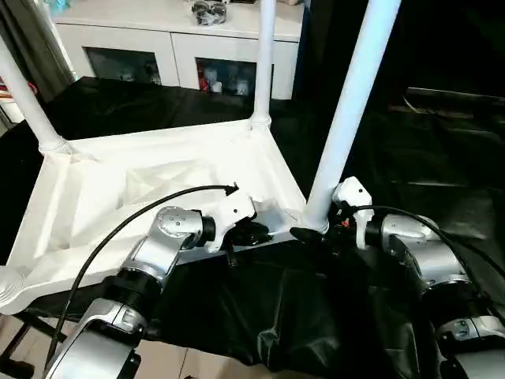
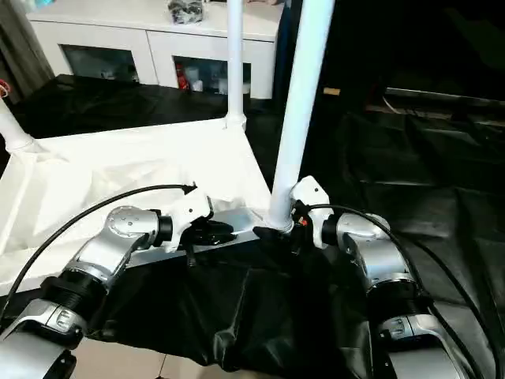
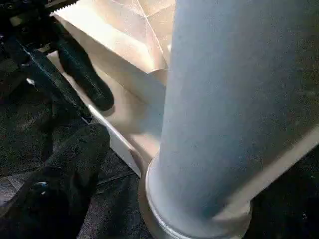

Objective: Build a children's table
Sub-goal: Rotate leg to tighten

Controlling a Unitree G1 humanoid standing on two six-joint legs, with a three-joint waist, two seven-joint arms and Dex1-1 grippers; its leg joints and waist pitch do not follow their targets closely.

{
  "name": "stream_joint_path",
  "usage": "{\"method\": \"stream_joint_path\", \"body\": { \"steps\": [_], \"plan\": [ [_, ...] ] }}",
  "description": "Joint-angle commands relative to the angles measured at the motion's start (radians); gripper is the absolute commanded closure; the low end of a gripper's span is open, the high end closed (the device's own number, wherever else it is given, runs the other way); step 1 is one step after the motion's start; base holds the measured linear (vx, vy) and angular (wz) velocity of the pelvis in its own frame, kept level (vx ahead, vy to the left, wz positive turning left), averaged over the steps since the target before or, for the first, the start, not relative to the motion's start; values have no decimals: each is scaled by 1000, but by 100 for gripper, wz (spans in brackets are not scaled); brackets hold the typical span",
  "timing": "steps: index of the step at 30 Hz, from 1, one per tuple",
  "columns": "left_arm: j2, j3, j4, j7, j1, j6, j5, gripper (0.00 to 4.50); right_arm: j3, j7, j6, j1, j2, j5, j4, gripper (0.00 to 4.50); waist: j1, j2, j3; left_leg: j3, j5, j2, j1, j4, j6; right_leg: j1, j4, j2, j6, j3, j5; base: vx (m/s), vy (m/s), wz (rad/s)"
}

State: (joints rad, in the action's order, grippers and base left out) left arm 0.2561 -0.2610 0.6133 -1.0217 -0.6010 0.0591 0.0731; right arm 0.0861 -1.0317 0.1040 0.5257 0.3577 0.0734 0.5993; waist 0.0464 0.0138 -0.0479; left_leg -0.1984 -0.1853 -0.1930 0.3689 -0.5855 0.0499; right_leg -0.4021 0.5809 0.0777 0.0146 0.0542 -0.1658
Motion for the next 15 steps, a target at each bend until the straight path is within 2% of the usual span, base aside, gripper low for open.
{"method": "stream_joint_path", "body": {
  "steps": [1,5,8,14,15],
  "plan": [
    [9,-9,5,5,-18,4,11,353,27,-22,5,-16,0,-3,2,0,-1,-4,64,17,-213,-41,-16,66,-52,45,-59,61,233,-36,-220,0,0,0],
    [13,-11,7,4,-16,6,9,353,32,-27,3,-18,2,0,1,0,-3,-4,66,15,-182,-41,-13,63,-67,48,-54,60,251,-35,-165,0,0,0],
    [-3,4,13,-31,-12,19,-31,353,33,-28,1,-19,3,0,3,0,-3,-3,66,14,-182,-40,-14,62,-70,49,-54,61,255,-34,-169,0,0,0],
    [-9,-3,40,-32,-23,17,-32,353,29,-18,-7,-16,5,-4,9,0,-5,-3,65,14,-197,-40,-14,63,-65,48,-56,60,254,-34,-182,0,0,0],
    [-9,-4,42,-33,-24,19,-33,370,28,-19,-6,-15,6,-2,9,0,-6,-4,65,15,-200,-40,-13,63,-65,49,-57,60,251,-34,-190,0,0,0]
  ]
}}
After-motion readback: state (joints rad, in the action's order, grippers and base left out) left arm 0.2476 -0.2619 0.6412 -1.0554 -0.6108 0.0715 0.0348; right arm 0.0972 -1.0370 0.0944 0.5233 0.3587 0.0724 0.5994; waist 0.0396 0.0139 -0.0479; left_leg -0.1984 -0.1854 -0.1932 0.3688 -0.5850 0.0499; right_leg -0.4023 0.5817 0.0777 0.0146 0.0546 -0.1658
